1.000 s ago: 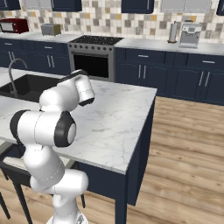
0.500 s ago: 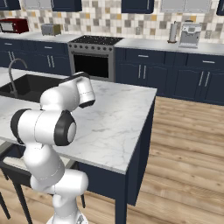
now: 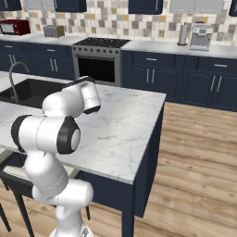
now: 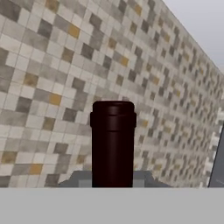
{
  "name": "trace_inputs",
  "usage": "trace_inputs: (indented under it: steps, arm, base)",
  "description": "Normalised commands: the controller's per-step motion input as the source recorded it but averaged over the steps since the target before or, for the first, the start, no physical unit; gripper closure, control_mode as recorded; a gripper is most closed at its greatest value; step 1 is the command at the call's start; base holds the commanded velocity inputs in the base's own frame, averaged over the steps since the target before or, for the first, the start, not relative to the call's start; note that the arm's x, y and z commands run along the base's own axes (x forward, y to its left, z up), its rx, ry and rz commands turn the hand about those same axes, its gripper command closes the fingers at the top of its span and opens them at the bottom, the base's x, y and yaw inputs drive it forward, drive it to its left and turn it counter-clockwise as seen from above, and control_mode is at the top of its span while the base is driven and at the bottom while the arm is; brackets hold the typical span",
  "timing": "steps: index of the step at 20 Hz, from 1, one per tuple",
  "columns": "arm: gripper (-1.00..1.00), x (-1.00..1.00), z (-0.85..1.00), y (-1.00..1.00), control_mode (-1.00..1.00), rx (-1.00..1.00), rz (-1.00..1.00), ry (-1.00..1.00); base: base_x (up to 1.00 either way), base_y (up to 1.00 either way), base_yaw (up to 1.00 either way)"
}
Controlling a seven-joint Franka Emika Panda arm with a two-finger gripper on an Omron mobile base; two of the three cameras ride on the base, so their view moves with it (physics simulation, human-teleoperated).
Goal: There is a wine glass and glass cup on the dining counter. Place the wine bottle next to the wine glass and the juice bottle next to the glass cup.
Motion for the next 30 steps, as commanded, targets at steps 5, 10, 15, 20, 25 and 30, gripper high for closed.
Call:
trace_inputs:
  steps: [5, 10, 15, 20, 25, 30]
  arm:
    - [1.00, 0.00, 0.00, 0.00, -1.00, -0.16, 0.01, 0.03]
    - [1.00, 0.00, 0.00, 0.00, -1.00, -0.12, 0.02, 0.00]
    - [1.00, 0.00, -0.01, 0.03, -1.00, -0.04, 0.02, 0.00]
    - [1.00, 0.00, -0.04, 0.09, -1.00, 0.00, 0.01, 0.00]
    - [1.00, 0.00, -0.11, 0.08, -1.00, 0.00, 0.01, 0.00]
    - [1.00, 0.00, -0.26, 0.07, -1.00, 0.00, 0.00, 0.00]
  base:
    - [0.00, 0.00, 0.00]
    - [0.00, 0.00, 0.00]
    - [0.00, 0.00, 0.00]
    - [0.00, 0.00, 0.00]
    - [0.00, 0.00, 0.00]
    - [0.00, 0.00, 0.00]
